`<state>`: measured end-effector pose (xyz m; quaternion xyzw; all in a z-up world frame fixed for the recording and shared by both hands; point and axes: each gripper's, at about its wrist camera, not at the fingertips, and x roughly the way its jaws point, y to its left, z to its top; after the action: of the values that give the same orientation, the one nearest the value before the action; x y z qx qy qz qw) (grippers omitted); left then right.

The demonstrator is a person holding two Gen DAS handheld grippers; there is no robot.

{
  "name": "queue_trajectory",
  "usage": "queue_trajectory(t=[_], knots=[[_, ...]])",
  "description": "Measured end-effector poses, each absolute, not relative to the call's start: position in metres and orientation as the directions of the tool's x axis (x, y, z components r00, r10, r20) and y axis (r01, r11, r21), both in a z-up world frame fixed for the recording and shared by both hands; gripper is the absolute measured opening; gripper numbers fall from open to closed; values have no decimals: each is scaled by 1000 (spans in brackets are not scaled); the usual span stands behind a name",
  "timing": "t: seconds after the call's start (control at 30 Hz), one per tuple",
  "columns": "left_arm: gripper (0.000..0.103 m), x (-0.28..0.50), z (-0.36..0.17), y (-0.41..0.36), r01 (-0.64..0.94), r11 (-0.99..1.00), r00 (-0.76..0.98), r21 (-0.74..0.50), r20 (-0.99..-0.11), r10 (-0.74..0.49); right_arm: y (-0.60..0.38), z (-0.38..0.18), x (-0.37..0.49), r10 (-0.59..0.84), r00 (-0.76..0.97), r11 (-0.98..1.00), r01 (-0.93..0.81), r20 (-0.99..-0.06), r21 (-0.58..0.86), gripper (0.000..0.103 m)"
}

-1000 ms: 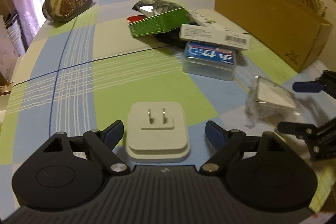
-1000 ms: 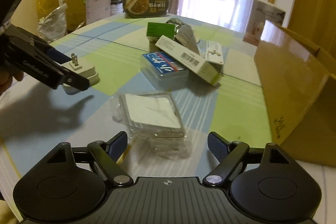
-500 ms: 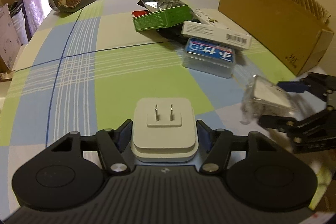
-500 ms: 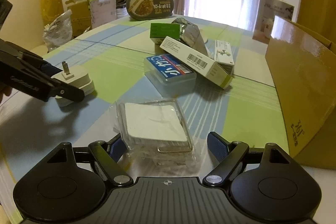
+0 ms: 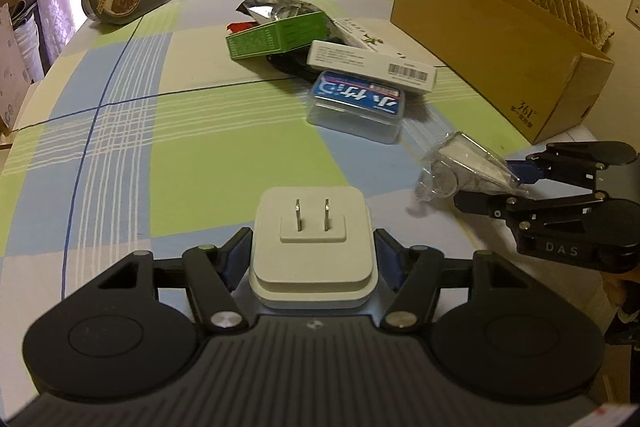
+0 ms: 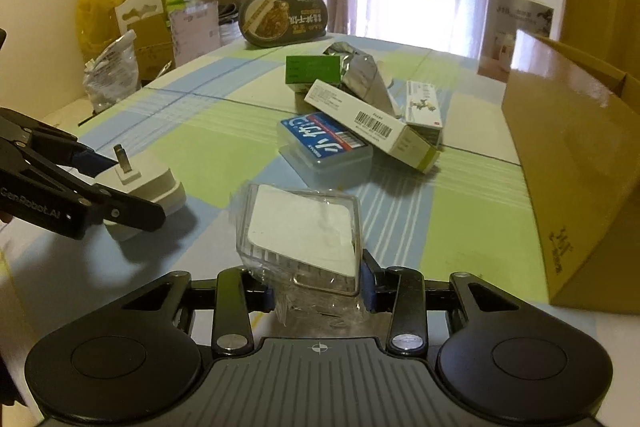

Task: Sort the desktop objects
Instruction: 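Lift the white plug adapter with the left tool while the right tool lifts the clear wrapped square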

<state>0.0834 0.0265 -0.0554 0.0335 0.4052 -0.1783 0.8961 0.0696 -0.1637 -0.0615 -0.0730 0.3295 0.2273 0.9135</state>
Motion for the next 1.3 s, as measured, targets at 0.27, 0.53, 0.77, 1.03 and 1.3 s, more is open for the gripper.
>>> queue_trajectory(t=[0.27,0.53,0.77,1.03,1.3], knots=[[60,65,-40,11,347,934,616,-89,-729,-298,-182,-40,51,331,703,916,-399,-630,36,36],[60,49,-6,-7,339,935,629,-103,-714,-307,-205,3,33,308,735,934,-355,-604,44,36],[60,50,25,-23,351,932,648,-93,-694,-314,-225,38,36,272,765,950,-311,-584,34,36],[60,61,45,-35,361,931,663,-54,-687,-297,-240,61,43,248,788,961,-276,-564,37,36],[60,65,53,-45,379,925,657,-38,-692,-298,-246,70,48,258,794,959,-280,-551,46,36]])
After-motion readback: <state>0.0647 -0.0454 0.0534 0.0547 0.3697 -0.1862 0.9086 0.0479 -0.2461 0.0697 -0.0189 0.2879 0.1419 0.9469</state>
